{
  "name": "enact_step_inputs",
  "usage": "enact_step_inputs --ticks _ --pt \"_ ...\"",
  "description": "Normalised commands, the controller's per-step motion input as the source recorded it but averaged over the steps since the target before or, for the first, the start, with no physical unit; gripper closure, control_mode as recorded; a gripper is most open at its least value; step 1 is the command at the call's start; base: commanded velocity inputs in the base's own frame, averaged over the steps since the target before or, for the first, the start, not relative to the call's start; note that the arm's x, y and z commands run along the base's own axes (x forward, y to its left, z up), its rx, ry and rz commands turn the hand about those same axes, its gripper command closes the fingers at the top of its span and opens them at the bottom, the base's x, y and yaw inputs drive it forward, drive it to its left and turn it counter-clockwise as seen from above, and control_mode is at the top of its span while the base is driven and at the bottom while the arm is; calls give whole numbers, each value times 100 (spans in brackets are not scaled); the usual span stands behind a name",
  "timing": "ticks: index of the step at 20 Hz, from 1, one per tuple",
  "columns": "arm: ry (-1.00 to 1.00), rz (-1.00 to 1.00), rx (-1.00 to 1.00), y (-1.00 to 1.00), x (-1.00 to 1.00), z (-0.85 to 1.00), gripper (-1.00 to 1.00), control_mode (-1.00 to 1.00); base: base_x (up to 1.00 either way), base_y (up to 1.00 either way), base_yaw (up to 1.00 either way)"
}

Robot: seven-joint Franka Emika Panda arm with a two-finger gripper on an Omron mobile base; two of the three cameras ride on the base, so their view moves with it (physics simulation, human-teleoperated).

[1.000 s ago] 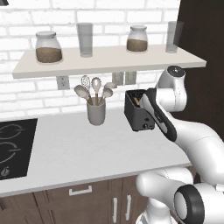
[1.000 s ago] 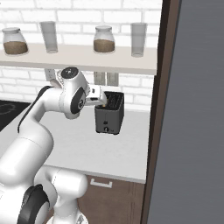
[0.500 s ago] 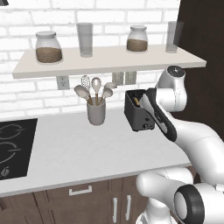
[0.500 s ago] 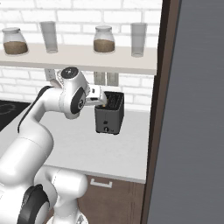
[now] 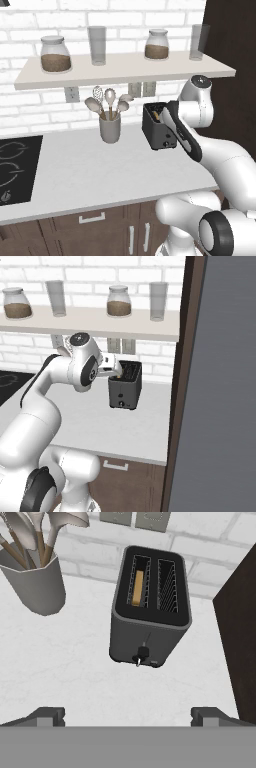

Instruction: Start the toaster. Once the lever pops up, take the bread to the plate on the dining counter.

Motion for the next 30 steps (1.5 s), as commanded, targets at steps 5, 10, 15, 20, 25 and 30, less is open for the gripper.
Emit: enact_step_inputs --ticks 5,10,15,20,25,30 --pt "0 0 0 0 0 0 -100 -100 0 0 0" --pt "0 0 0 0 0 0 -100 -100 0 0 0" --pt "0 0 0 0 0 0 -100 -100 0 0 0" --pt "0 0 0 0 0 0 -100 -100 0 0 0" --pt "0 0 0 0 0 0 -100 -100 0 0 0" --pt "0 0 0 0 0 0 -100 -100 0 0 0"
